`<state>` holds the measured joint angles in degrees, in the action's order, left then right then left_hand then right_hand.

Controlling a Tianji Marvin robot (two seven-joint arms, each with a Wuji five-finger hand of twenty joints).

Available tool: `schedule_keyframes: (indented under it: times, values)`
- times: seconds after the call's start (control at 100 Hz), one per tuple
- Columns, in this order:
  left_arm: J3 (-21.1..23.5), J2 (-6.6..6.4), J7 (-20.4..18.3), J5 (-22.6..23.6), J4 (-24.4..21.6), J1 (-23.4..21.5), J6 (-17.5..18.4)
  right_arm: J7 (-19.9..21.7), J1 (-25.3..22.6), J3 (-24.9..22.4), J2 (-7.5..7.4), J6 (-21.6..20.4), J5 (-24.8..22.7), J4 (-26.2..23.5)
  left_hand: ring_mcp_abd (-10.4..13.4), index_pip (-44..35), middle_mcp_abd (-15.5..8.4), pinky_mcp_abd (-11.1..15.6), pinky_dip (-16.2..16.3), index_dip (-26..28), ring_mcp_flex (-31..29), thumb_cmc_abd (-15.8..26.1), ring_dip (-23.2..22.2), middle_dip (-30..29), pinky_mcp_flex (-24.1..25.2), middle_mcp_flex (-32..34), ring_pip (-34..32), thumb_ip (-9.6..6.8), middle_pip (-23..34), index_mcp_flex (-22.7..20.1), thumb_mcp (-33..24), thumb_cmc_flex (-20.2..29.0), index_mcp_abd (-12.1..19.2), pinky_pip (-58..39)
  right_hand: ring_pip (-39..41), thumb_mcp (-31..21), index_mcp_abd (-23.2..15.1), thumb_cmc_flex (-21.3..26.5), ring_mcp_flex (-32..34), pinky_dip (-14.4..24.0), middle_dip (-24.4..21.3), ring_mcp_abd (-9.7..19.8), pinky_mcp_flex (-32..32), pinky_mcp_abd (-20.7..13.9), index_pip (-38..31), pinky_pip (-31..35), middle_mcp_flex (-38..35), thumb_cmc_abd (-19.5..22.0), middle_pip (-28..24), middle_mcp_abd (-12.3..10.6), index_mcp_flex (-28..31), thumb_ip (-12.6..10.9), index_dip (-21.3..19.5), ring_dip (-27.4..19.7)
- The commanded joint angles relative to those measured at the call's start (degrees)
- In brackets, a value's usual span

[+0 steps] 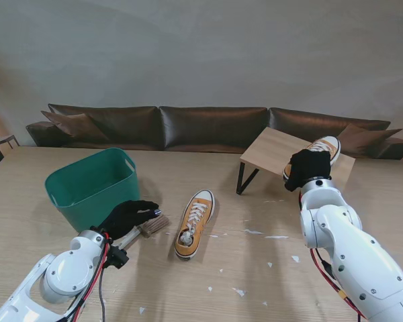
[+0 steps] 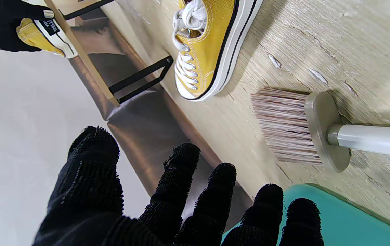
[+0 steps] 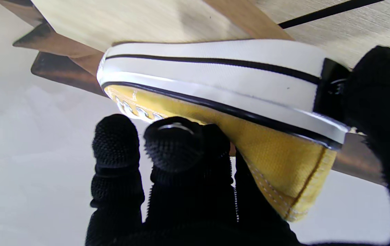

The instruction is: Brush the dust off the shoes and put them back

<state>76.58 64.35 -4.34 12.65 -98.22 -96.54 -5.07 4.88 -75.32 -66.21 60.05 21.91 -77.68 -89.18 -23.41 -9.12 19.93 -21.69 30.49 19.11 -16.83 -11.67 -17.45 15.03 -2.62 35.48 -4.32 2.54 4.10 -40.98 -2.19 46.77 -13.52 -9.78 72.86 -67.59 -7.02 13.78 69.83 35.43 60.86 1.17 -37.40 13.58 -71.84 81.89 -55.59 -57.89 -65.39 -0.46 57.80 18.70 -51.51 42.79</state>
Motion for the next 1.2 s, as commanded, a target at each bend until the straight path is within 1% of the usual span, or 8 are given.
schedule_keyframes:
  times: [0.0, 0.12, 0.24, 0.34, 0.58, 0.82, 1.01, 1.19]
  values:
    - [0.07, 0.12, -1.07, -0.17, -0.06, -0.20, -0.06, 0.34, -0.35, -0.13, -0.01, -1.38, -1.22, 0.36, 0.71, -0.22, 0.20, 2.13, 0.44, 0.29, 0.74, 2.47, 0.54, 0.08, 1.08, 0.74, 0.82, -1.53, -0.09, -1.62, 0.86, 1.12, 0.06, 1.03, 1.52, -5.67, -0.15, 8.66, 1.93, -0.76, 0.98, -0.20, -5.47, -0.24, -8.49, 2.93, -2.86, 0.30, -0.29, -5.13, 7.70, -5.55, -6.40, 0.70]
    - [0.12, 0.11, -1.09, -0.18, -0.02, -0.21, 0.08, 0.48, -0.77, -0.94, -0.20, -3.36, -3.29, -0.75, 0.73, -0.23, 0.20, 2.08, 0.45, 0.30, 0.70, 2.53, 0.54, 0.06, 1.12, 0.69, 0.81, -1.53, -0.12, -1.64, 0.87, 1.10, 0.10, 1.05, 1.39, -6.08, 0.60, 10.93, 1.67, -0.90, 1.23, 0.13, -5.41, -0.66, -8.74, 2.87, -2.38, 0.35, -0.02, -5.42, 8.19, -5.86, -7.69, 0.73]
    - [0.16, 0.11, -1.07, -0.20, 0.00, -0.22, 0.15, 0.86, -1.53, -1.80, -0.31, -4.83, -5.41, -2.43, 0.73, -0.25, 0.33, 2.13, 0.45, 0.30, 0.70, 2.59, 0.54, 0.07, 1.13, 0.78, 0.80, -1.53, -0.08, -1.71, 0.87, 1.10, -0.03, 1.05, 1.33, -7.25, 1.49, 13.82, 1.18, -0.92, 1.82, 0.24, -4.93, -0.79, -8.89, 2.52, -1.72, -2.67, 0.01, -5.15, 8.67, -5.57, -8.06, 0.92]
    - [0.21, 0.12, -1.04, -0.23, 0.00, -0.25, 0.25, 0.87, -2.09, -2.26, -0.26, -5.51, -5.50, -3.68, 0.78, -0.23, 0.21, 2.10, 0.45, 0.30, 0.73, 2.61, 0.54, 0.07, 1.16, 0.76, 0.82, -1.52, -0.09, -1.69, 0.92, 1.04, -0.01, 1.06, 1.17, -7.72, 1.85, 15.08, 0.95, -0.86, 2.52, 0.45, -4.85, -0.80, -9.02, 2.38, -1.32, -3.80, 0.08, -5.10, 8.88, -4.60, -8.31, 1.01]
    - [0.40, 0.14, -0.89, -0.20, 0.00, -0.37, 0.50, -0.12, -3.10, -2.99, -0.18, -7.73, -5.01, -6.06, 0.70, -0.23, 0.33, 2.12, 0.46, 0.30, 0.74, 2.75, 0.54, 0.06, 1.16, 0.76, 0.83, -1.53, -0.10, -1.70, 0.93, 1.07, -0.03, 1.06, 1.03, -8.28, 1.46, 14.91, 0.99, -0.78, 3.15, 0.98, -4.84, -1.08, -9.26, 2.23, -1.32, -3.89, 0.35, -5.44, 8.86, -3.66, -8.89, 1.16]
    - [0.46, 0.13, -0.97, -0.28, -0.08, -0.43, 0.36, -1.17, -4.25, -3.83, 0.05, -9.72, -2.94, -8.93, 0.74, -0.21, 0.33, 2.15, 0.48, 0.30, 0.77, 2.84, 0.53, 0.05, 1.22, 0.67, 0.85, -1.53, -0.13, -1.67, 0.98, 1.05, -0.10, 1.07, 1.23, -8.52, 1.58, 15.10, 1.10, -0.66, 3.61, 1.24, -4.95, -1.52, -9.56, 2.16, -1.22, -3.64, 0.33, -5.51, 8.70, -3.02, -9.54, 1.34]
    - [0.53, 0.14, -0.97, -0.35, -0.03, -0.40, 0.45, -0.88, -5.51, -4.60, 0.00, -11.97, -4.49, -12.23, 0.80, -0.21, 0.32, 2.13, 0.49, 0.30, 0.74, 2.87, 0.52, 0.06, 1.27, 0.70, 0.84, -1.53, -0.11, -1.71, 1.04, 1.04, -0.11, 1.08, 1.15, -8.56, 1.08, 14.52, 1.04, -0.50, 3.91, 1.66, -5.07, -1.63, -9.93, 2.17, -0.85, -2.62, 0.45, -5.81, 7.99, -2.95, -10.21, 1.32]
    - [0.60, 0.14, -0.98, -0.41, -0.06, -0.43, 0.47, -1.67, -6.42, -4.40, 0.11, -13.73, -4.51, -15.06, 0.75, -0.20, 0.26, 2.20, 0.50, 0.30, 0.80, 2.97, 0.53, 0.06, 1.26, 0.70, 0.87, -1.54, -0.11, -1.70, 1.06, 1.07, -0.20, 1.07, 1.11, -8.50, 1.00, 14.53, 1.10, -0.45, 3.93, 1.74, -5.07, -1.70, -9.85, 2.11, -0.90, -2.70, 0.53, -5.86, 8.01, -2.96, -10.38, 1.26]
